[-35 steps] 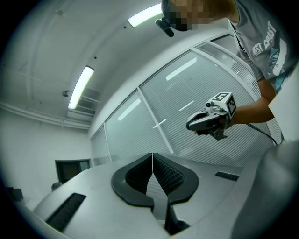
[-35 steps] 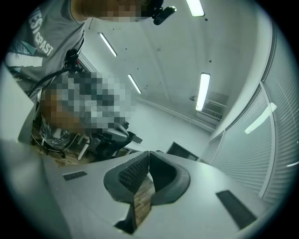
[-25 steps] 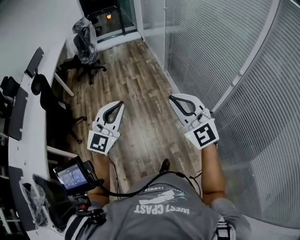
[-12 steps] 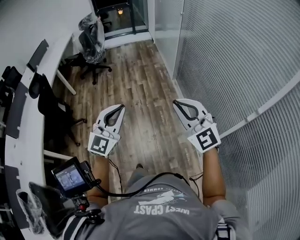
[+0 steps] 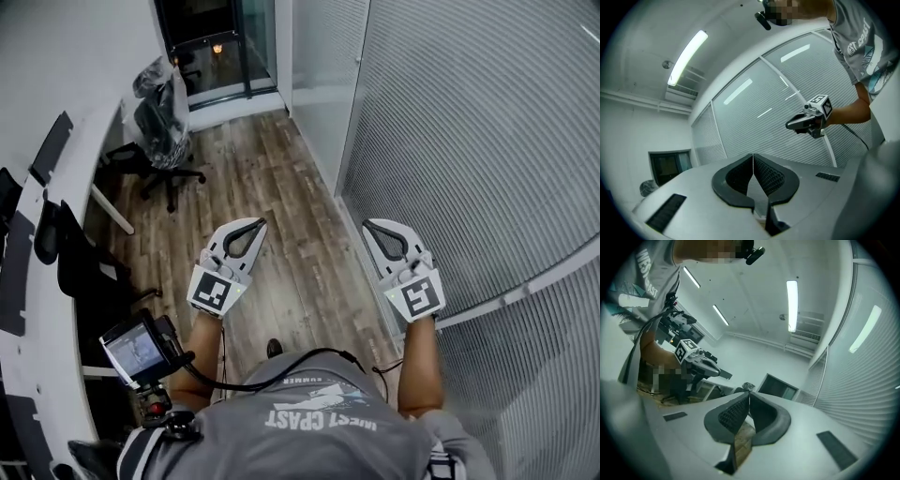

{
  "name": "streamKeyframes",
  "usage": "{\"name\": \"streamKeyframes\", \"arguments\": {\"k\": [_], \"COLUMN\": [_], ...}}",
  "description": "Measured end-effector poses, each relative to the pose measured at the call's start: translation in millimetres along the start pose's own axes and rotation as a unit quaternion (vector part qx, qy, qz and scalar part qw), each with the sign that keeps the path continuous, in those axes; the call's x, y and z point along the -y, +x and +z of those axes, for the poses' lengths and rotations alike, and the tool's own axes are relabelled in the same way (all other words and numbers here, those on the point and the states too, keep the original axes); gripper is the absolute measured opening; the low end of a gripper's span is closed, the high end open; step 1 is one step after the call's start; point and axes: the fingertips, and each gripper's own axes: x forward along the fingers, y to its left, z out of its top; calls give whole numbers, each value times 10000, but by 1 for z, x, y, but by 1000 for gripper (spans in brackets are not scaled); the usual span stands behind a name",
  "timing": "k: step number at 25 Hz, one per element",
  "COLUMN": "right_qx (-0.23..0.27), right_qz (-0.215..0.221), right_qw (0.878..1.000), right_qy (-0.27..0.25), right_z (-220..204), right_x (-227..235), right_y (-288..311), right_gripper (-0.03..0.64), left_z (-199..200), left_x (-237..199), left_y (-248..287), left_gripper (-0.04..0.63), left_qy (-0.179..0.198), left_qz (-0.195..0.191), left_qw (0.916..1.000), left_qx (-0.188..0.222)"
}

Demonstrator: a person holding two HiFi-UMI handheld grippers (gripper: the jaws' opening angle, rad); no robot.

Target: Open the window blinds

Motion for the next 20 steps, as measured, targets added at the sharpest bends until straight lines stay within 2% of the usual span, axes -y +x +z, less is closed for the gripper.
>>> {"name": "streamKeyframes", "arguments": {"k": [6, 9, 12, 20], "right_qx": [-204, -279, -411, -486], "right_qz": [-317, -285, -334, -323], "right_qw": [9993, 9990, 9986, 9983], "right_qy": [-31, -182, -88, -35], "right_z": [-22, -31, -47, -114], "right_x": [31, 44, 60, 114], "right_y": [78, 107, 126, 206], "right_gripper": [5, 5, 5, 5], "left_z": [-30, -44, -59, -116], "left_x": [-72, -101, -117, -181], "left_y": [49, 73, 96, 180], "left_gripper": [9, 9, 9, 9], "left_qy": [116, -17, -156, -157], "left_qz": [-382, -434, -513, -572], "left_qw": [9991, 9988, 9983, 9982], "left_qx": [170, 245, 207, 74]}}
